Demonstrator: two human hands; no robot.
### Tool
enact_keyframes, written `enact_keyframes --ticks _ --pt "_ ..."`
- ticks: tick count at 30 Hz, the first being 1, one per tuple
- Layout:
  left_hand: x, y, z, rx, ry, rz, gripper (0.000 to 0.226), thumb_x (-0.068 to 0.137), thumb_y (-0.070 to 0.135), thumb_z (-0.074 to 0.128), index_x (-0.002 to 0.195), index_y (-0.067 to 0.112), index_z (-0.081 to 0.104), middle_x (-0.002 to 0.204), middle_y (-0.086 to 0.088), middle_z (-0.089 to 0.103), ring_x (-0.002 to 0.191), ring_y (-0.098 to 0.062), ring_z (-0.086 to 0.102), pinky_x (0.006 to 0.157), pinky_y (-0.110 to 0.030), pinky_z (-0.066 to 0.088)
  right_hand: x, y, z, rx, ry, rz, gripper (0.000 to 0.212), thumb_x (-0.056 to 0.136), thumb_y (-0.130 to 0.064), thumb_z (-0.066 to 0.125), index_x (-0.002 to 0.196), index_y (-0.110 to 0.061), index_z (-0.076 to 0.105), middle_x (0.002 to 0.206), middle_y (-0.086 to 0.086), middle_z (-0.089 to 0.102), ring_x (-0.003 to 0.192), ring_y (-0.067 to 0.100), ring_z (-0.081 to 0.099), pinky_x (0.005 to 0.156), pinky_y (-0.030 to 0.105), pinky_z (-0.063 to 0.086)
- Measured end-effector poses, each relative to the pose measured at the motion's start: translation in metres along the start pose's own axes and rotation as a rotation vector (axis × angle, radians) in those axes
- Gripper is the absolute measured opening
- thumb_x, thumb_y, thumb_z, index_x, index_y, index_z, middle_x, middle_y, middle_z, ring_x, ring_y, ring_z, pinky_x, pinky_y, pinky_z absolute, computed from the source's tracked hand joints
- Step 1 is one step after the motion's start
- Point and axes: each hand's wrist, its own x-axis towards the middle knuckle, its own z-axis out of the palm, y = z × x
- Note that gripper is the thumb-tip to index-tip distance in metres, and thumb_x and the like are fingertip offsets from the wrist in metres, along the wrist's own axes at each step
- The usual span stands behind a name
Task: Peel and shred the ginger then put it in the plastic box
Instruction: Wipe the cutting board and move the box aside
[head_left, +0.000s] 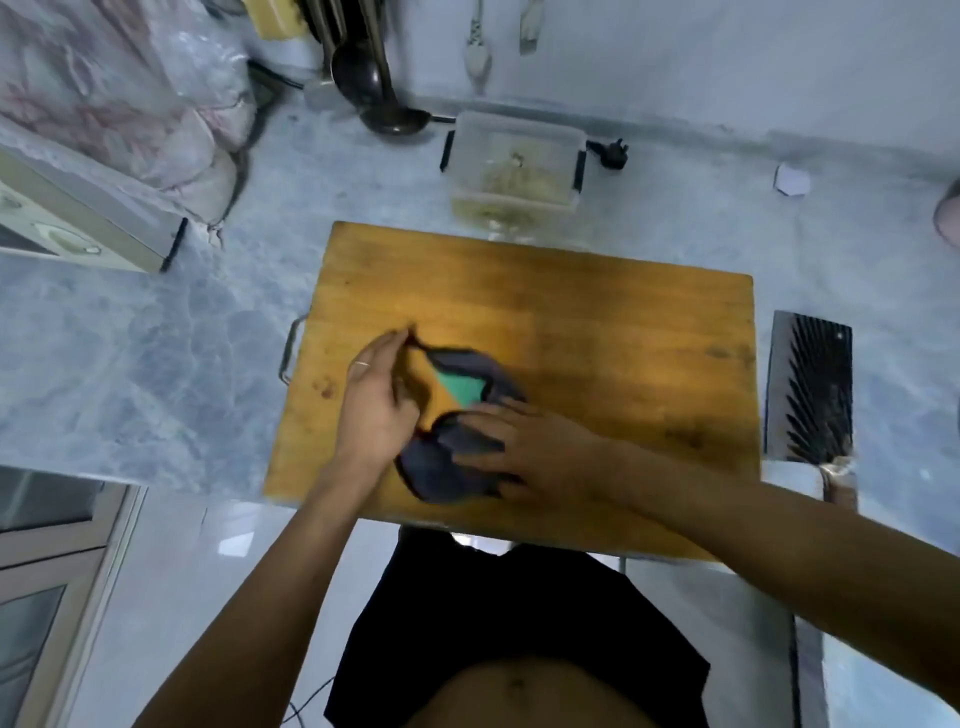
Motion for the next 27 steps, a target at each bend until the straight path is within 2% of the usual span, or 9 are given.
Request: enact_keyframes --ticks 3,6,8,13,14,19,21,24,27 --pt "-0.012 0.027 0.02 0.027 -0.024 -0.004 0.064 0.077 0.008 0.041 0.14 0.005 0.051 0.14 -0.017 0.052 0.13 -0.033 0.046 0.112 -0.035 0.036 -0.06 0.042 -0.013 -0.087 0.06 -0.058 0.045 0.094 -0.038 0.048 0.131 -0.016 0.065 0.134 0.025 0.057 0.122 0.038 0.054 0.103 0.046 0.044" --pt "-0.024 0.05 0.04 0.064 -0.077 0.016 0.065 0.078 0.012 0.041 0.143 0.01 0.049 0.144 -0.014 0.049 0.133 -0.031 0.043 0.113 -0.038 0.036 -0.103 0.122 -0.047 -0.132 0.303 0.578 0.05 0.092 -0.036 0.046 0.135 -0.015 0.061 0.137 0.025 0.054 0.116 0.046 0.058 0.095 0.052 0.049" --pt "-0.027 0.059 0.054 0.076 -0.087 0.016 0.066 0.078 0.013 0.04 0.143 0.011 0.049 0.145 -0.014 0.048 0.134 -0.031 0.043 0.114 -0.037 0.035 -0.103 0.122 -0.051 -0.053 0.323 0.797 0.052 0.093 -0.039 0.042 0.133 -0.011 0.059 0.134 0.026 0.054 0.115 0.048 0.056 0.091 0.052 0.05" --pt "-0.03 0.086 0.087 0.088 -0.115 -0.006 0.067 0.077 -0.001 0.045 0.144 0.008 0.046 0.144 -0.017 0.047 0.134 -0.034 0.042 0.113 -0.03 0.031 -0.128 0.032 -0.004 -0.041 -0.021 -0.081 0.054 0.099 -0.045 0.036 0.133 -0.012 0.063 0.14 0.024 0.052 0.13 0.038 0.05 0.11 0.044 0.036" --pt "-0.03 0.091 0.091 0.102 -0.132 0.009 0.068 0.078 -0.002 0.046 0.145 0.01 0.045 0.145 -0.017 0.046 0.134 -0.034 0.042 0.113 -0.029 0.031 -0.143 0.051 -0.006 -0.072 0.039 -0.151 0.052 0.101 -0.045 0.036 0.136 -0.016 0.062 0.143 0.023 0.051 0.133 0.036 0.048 0.111 0.044 0.036" --pt "-0.025 0.111 0.104 0.17 -0.166 0.08 0.067 0.081 0.0 0.047 0.146 0.013 0.044 0.147 -0.015 0.045 0.133 -0.033 0.042 0.112 -0.031 0.032 -0.19 0.158 -0.057 -0.124 0.234 0.591 0.052 0.089 -0.033 0.046 0.132 -0.007 0.063 0.133 0.032 0.054 0.109 0.049 0.061 0.081 0.054 0.057" --pt "-0.026 0.119 0.112 0.15 -0.176 0.069 0.067 0.079 0.005 0.044 0.146 0.012 0.044 0.147 -0.015 0.045 0.134 -0.034 0.041 0.112 -0.032 0.032 -0.197 0.126 -0.035 -0.112 0.299 0.499 0.053 0.089 -0.033 0.046 0.126 0.0 0.065 0.123 0.037 0.057 0.102 0.053 0.063 0.077 0.057 0.058" --pt "-0.027 0.128 0.125 0.148 -0.19 0.066 0.067 0.078 0.01 0.042 0.144 0.011 0.046 0.146 -0.016 0.046 0.134 -0.033 0.042 0.112 -0.029 0.031 -0.236 0.045 0.006 0.008 0.065 0.132 0.053 0.101 -0.047 0.035 0.134 -0.015 0.063 0.14 0.031 0.05 0.128 0.047 0.05 0.101 0.057 0.046" --pt "-0.028 0.133 0.139 0.154 -0.244 0.059 0.068 0.078 0.006 0.045 0.146 0.015 0.046 0.147 -0.015 0.045 0.136 -0.031 0.041 0.113 -0.024 0.027 -0.262 0.058 0.01 0.014 0.007 0.018 0.059 0.104 -0.049 0.027 0.129 -0.014 0.066 0.137 0.031 0.053 0.124 0.045 0.055 0.099 0.053 0.05"
